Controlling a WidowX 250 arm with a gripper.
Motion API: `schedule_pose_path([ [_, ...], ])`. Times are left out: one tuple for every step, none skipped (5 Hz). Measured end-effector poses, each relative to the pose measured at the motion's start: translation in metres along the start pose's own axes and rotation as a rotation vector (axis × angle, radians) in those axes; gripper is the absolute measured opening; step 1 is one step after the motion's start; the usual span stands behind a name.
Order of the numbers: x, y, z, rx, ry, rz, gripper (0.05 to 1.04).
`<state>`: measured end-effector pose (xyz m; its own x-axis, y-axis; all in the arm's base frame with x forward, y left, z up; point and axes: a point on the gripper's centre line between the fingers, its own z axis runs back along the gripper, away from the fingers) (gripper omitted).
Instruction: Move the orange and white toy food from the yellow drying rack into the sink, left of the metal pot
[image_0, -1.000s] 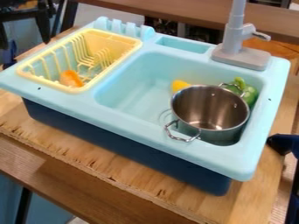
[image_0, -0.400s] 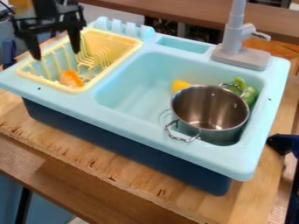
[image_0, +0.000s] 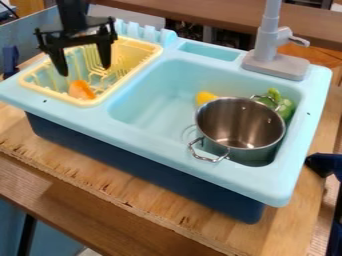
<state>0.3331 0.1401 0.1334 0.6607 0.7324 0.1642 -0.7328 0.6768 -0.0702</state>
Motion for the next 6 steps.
schedule_pose_path([
  [-0.003,0.0,-0.018,0.021,0.044,0.001,0.999],
  [-0.007,0.002,-0.023,0.042,0.049,0.025,0.999],
  [-0.013,0.002,-0.029,0.032,0.065,0.043,0.999],
  [-0.03,0.006,-0.034,0.064,0.094,0.045,0.999],
  [-0.033,0.005,-0.036,0.047,0.1,0.036,0.969],
  [-0.032,0.015,-0.046,0.062,0.149,0.025,0.68],
])
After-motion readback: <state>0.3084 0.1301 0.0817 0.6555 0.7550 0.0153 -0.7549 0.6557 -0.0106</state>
